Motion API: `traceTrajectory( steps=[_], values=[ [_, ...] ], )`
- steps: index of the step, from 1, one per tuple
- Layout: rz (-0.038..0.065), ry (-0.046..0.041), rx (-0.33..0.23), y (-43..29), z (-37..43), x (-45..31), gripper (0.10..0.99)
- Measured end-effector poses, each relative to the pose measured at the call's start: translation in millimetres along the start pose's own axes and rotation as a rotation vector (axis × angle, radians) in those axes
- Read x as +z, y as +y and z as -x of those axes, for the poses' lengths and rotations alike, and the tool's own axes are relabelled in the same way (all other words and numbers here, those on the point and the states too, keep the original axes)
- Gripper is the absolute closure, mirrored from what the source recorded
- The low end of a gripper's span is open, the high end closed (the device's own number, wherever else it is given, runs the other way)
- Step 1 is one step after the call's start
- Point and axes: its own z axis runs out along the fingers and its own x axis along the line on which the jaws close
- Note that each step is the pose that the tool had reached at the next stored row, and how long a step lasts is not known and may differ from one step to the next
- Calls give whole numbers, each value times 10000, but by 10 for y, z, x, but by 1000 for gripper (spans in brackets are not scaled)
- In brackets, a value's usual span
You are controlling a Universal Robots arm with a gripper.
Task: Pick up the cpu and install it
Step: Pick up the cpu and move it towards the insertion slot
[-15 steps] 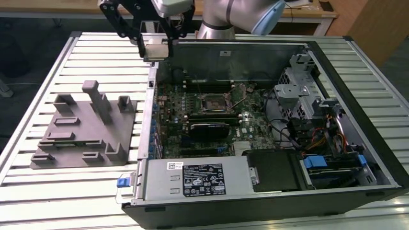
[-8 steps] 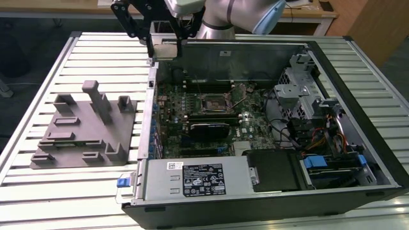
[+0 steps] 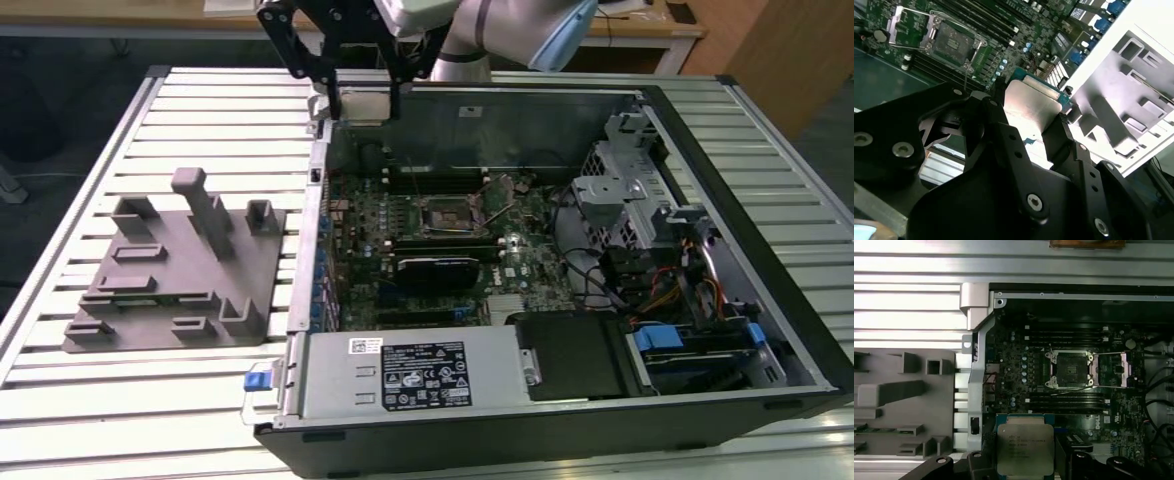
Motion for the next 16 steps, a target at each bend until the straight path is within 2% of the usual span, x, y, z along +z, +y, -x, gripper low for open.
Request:
traceTrajectory(
  steps=[16],
  values=[
    [0,0,2,2,367,3,541]
  ],
)
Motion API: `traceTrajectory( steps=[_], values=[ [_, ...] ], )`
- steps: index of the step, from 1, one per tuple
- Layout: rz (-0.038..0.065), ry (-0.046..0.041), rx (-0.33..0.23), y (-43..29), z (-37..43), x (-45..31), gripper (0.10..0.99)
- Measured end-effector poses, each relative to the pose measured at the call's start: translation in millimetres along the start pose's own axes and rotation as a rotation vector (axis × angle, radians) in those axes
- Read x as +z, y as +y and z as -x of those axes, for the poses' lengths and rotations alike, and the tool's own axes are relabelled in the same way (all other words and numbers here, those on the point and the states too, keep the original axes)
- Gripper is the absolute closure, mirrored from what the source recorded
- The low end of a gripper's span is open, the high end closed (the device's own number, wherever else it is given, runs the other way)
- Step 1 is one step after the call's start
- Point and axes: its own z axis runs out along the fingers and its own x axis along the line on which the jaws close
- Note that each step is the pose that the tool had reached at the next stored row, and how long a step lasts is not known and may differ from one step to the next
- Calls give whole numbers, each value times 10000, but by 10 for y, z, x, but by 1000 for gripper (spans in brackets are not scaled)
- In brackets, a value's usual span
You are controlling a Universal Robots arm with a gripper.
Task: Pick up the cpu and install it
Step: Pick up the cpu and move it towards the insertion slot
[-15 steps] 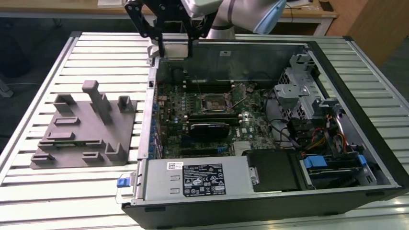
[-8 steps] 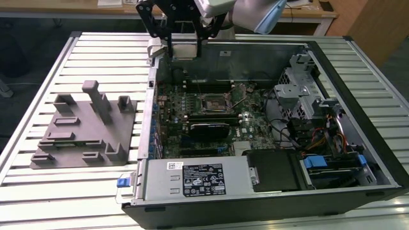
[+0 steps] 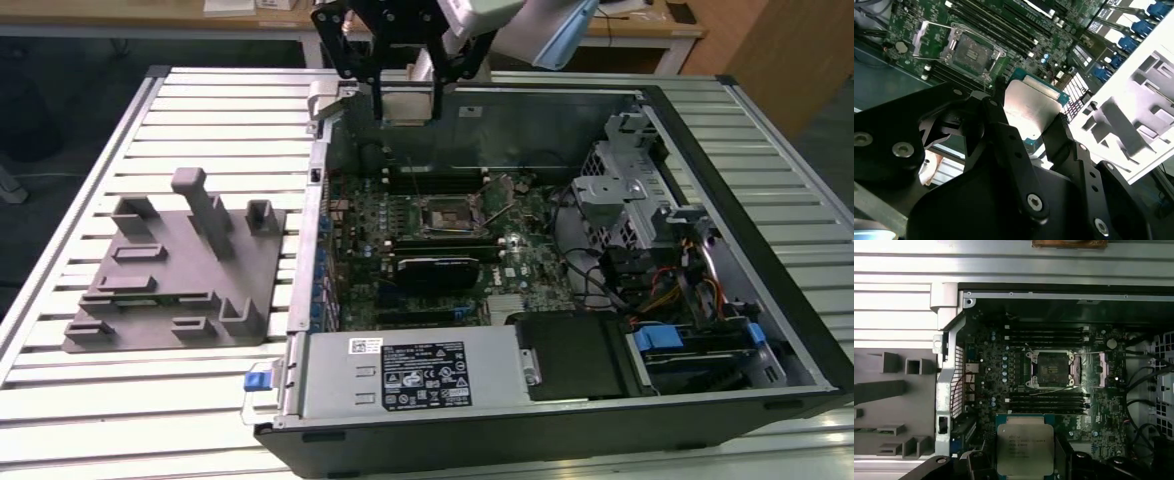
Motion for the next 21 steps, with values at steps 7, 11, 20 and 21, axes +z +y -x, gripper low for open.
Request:
traceTrajectory(
  steps=[7,11,20,21],
  values=[
    [0,1,-2,1,208,3,541],
    [1,7,-1,1,278,17,541],
    [1,11,0,1,304,34,541],
    [-1,12,-1,1,305,40,541]
  ],
)
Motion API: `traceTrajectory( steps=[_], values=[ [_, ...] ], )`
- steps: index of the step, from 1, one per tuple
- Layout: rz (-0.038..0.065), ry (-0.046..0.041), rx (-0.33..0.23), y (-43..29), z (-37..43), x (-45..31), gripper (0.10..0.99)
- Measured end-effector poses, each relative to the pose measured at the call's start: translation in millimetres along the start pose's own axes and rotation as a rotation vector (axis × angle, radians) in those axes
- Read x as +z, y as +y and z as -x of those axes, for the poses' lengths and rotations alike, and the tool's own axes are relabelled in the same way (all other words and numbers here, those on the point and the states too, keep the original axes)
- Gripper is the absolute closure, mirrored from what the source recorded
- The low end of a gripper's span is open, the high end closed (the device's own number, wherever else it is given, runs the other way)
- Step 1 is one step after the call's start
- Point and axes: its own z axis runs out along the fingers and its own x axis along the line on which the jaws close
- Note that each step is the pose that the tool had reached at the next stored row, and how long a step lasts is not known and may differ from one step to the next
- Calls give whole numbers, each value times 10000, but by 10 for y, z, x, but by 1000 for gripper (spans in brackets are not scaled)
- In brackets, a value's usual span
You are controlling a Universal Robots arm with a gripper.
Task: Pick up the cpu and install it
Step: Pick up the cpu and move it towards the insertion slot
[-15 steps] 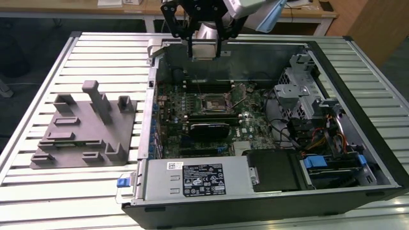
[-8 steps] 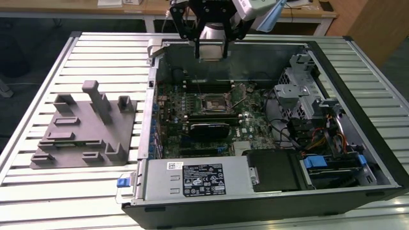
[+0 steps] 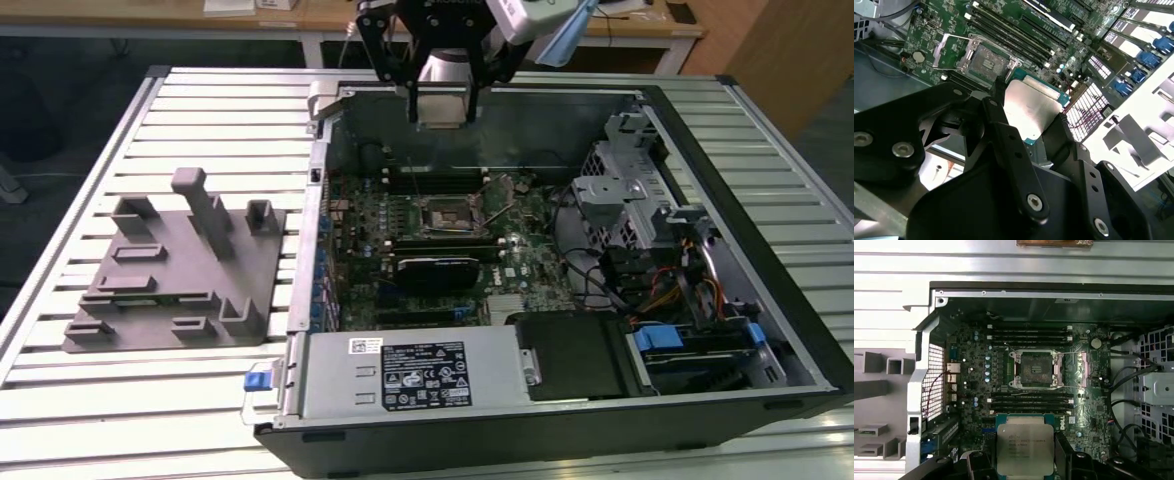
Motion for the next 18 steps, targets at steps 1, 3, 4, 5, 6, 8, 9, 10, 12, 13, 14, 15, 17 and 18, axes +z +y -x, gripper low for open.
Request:
traceTrajectory(
  steps=[1,3,4,5,6,8,9,10,12,13,14,15,17,18],
  values=[
    [-6,0,0,-1,0,7,541],
    [-21,-1,0,-2,3,23,541],
    [-33,-1,0,-3,4,31,541],
    [-49,-1,0,-3,5,40,541],
    [-74,-2,0,-4,6,48,541],
    [-131,-1,-2,-3,7,66,541],
    [-157,-1,-1,-3,7,76,541],
    [-181,-2,-1,-2,7,88,541],
    [-235,-1,-2,0,8,109,541],
    [-276,-1,-1,2,8,119,541],
    [-313,-1,-2,4,9,130,541],
    [-345,-3,-2,5,9,140,541],
    [-393,-4,-3,5,10,161,541],
    [-412,-4,-4,5,10,171,541]
  ],
)
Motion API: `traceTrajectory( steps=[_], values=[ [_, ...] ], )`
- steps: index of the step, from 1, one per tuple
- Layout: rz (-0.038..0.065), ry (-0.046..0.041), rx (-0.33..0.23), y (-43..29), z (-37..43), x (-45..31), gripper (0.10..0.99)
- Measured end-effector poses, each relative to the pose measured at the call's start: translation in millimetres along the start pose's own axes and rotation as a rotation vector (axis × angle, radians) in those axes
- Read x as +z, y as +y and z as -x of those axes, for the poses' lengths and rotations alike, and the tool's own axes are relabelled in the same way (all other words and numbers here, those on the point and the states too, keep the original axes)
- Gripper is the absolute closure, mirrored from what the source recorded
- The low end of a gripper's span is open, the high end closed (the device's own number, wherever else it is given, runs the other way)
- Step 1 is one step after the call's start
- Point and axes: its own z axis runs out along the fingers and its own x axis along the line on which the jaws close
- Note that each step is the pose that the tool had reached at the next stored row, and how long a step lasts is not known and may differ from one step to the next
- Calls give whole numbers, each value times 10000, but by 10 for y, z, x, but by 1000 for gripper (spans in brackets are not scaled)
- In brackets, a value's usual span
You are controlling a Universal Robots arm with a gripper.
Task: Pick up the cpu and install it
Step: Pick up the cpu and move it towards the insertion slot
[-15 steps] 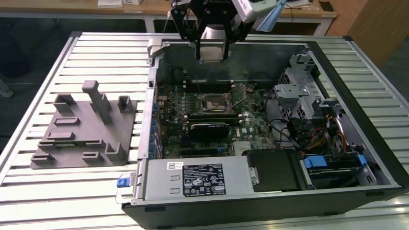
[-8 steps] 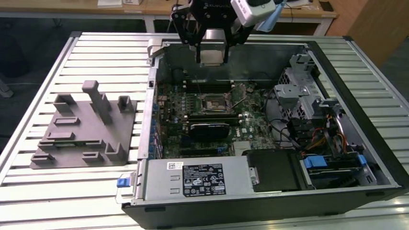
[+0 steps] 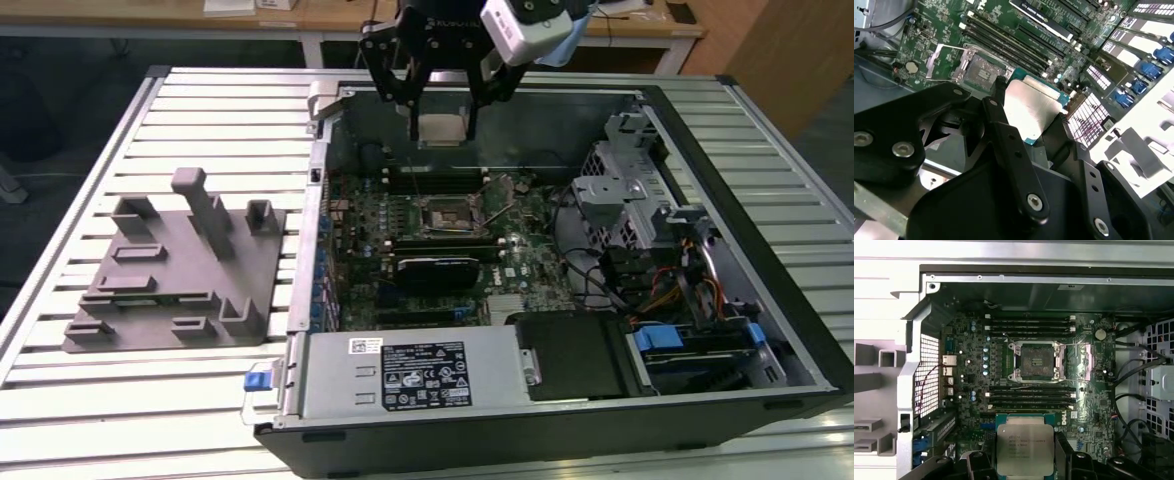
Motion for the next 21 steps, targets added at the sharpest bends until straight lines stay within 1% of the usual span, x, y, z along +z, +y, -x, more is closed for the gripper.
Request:
traceTrajectory(
  steps=[7,12,21],
  values=[
    [-159,0,-1,15,5,96,541],
    [-287,-1,-1,44,14,173,541],
    [-401,3,-2,111,61,273,541]
  ],
)
